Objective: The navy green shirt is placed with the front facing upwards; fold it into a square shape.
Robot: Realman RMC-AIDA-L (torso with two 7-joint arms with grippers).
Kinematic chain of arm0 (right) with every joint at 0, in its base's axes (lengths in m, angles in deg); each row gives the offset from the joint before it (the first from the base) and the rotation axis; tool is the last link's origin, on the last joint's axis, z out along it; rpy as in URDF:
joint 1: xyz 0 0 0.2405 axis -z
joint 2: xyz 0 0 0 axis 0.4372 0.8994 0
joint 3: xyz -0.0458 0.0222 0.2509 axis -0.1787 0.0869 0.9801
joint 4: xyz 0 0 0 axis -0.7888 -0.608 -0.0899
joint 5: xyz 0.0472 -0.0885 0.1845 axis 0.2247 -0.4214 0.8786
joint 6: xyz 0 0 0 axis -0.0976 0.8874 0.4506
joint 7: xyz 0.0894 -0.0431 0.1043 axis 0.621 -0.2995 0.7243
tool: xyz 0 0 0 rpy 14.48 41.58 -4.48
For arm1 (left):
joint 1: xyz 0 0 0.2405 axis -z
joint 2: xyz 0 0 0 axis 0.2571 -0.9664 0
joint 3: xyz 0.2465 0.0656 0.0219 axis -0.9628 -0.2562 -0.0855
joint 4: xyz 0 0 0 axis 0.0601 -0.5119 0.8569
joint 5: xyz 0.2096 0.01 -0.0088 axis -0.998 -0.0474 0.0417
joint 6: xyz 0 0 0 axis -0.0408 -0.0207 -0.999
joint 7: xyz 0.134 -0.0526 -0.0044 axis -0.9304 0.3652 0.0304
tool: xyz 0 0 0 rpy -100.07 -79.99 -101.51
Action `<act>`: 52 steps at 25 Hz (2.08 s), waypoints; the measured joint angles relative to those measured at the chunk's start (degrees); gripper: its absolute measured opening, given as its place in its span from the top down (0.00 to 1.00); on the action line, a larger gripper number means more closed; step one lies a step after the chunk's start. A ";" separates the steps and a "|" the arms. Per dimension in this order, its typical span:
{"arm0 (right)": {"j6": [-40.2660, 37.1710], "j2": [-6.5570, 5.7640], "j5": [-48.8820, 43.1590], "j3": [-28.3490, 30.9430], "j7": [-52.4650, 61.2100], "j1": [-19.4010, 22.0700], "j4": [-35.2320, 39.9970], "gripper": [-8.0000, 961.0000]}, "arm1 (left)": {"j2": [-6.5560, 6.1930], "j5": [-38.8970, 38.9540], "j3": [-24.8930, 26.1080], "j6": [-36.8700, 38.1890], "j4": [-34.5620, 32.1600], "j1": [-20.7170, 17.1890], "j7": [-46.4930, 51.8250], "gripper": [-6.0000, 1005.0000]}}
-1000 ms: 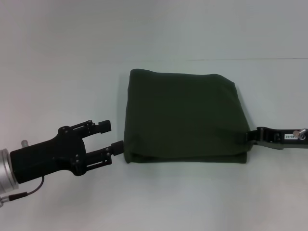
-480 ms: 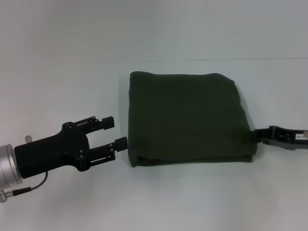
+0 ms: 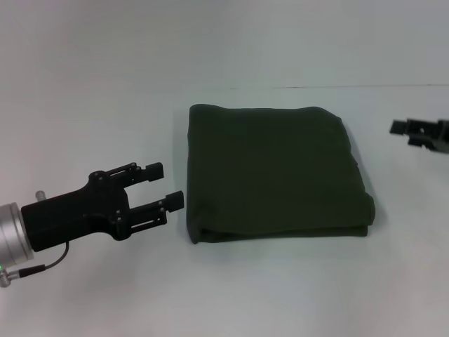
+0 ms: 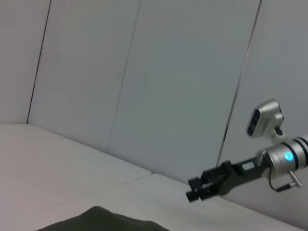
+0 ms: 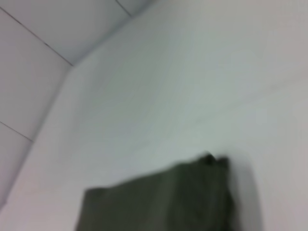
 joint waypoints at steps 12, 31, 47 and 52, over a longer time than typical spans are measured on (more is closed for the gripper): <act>4.72 1.63 0.14 -10.45 -0.22 -7.86 -5.74 0.63 | 0.12 0.23 0.38 -1.73 0.00 0.28 0.00 0.28; 31.54 5.98 0.12 -22.69 -1.03 -11.74 -11.10 0.98 | 0.51 0.88 0.60 -4.42 0.95 1.16 0.57 0.27; 42.33 7.09 0.33 -23.21 -5.95 -16.42 -15.44 0.97 | 0.67 0.92 0.60 -5.57 1.29 1.70 0.62 0.27; 48.24 7.23 0.45 -23.60 -6.93 -17.09 -17.52 0.97 | 0.77 0.96 0.60 -6.21 1.32 1.91 0.62 0.27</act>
